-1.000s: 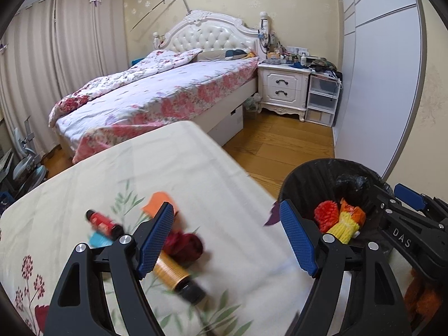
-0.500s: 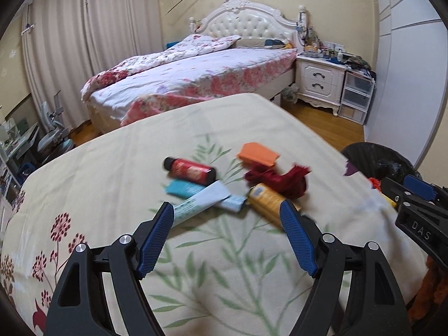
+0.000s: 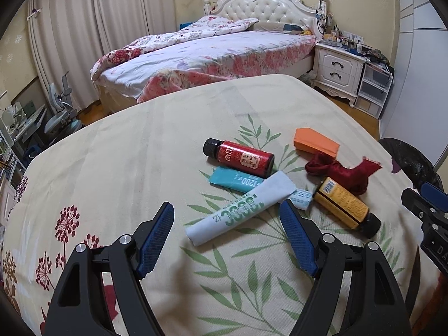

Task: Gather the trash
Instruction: 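Grasp the white toothpaste tube with the left tool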

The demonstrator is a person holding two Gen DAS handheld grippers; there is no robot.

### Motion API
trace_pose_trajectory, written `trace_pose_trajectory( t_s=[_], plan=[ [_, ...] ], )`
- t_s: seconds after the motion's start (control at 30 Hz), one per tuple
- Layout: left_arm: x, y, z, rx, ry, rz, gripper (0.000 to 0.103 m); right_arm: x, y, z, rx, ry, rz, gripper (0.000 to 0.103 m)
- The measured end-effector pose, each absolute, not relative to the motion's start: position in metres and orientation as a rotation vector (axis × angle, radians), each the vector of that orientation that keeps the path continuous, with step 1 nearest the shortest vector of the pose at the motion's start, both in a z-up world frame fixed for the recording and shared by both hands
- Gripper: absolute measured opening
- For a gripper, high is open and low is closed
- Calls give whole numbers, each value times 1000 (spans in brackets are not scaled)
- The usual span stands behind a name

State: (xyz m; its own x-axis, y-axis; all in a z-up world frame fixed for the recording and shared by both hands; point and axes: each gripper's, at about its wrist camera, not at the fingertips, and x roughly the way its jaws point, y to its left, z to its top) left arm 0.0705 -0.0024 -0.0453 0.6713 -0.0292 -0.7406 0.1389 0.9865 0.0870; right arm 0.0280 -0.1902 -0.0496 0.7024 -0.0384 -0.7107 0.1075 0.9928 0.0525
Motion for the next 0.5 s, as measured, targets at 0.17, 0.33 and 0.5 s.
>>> trace_pose_trajectory(
  t_s=[0.17, 0.33, 0.5],
  plan=[
    [78, -2, -50, 149, 866, -134, 74, 33, -187, -51, 88, 796, -71, 51],
    [77, -5, -55, 155, 901, -187, 47, 36, -185, -52, 87, 814, -60, 51],
    [70, -8, -54, 172, 892, -211, 23, 36, -184, -52, 85, 815, -59, 51]
  ],
)
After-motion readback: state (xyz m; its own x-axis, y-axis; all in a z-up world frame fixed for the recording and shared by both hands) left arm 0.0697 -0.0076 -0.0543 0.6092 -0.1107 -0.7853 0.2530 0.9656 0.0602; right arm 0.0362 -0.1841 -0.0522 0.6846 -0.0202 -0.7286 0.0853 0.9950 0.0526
